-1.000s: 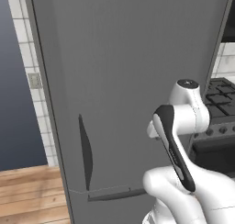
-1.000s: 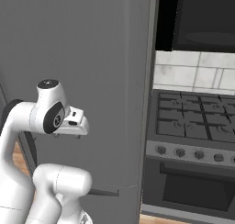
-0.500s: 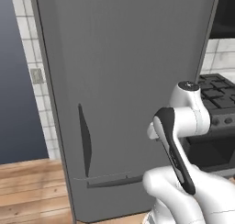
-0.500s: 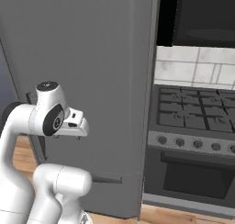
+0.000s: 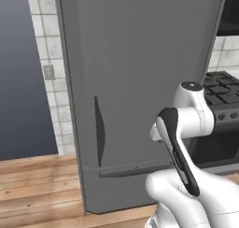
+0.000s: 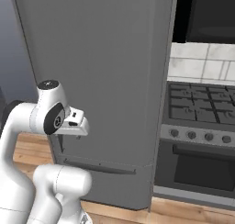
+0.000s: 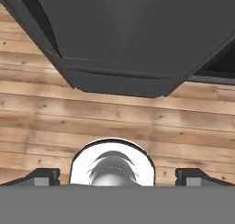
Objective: Retrieve the banana and tangerine from the fridge and place them into the bowl on the dining table.
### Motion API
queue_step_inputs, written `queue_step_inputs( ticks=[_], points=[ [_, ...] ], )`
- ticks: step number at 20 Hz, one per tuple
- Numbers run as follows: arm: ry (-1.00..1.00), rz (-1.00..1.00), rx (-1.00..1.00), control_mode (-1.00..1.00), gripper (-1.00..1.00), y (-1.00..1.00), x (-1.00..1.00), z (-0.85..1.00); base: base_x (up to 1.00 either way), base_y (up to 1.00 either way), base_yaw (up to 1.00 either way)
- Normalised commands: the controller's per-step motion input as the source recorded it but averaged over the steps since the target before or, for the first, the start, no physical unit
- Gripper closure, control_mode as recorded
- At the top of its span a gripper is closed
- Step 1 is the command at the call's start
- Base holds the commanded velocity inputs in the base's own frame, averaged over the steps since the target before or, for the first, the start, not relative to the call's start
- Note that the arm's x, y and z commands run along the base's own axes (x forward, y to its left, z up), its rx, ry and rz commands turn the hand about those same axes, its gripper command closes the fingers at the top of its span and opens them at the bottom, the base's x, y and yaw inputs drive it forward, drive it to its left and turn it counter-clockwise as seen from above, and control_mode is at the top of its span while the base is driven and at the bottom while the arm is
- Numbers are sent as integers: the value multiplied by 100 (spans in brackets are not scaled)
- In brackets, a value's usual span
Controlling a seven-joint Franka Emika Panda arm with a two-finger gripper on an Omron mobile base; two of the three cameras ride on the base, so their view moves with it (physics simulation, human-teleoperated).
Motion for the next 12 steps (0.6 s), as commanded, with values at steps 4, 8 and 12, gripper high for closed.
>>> queue_step_inputs(
  ticks=[4, 8, 12],
  points=[
    [0, 0, 0, 100, -100, 0, 0, 0, -35, 52, 1],
    [0, 0, 0, 100, -100, 0, 0, 0, -25, 56, 0],
    [0, 0, 0, 100, -100, 0, 0, 0, -18, 61, 0]
  ],
)
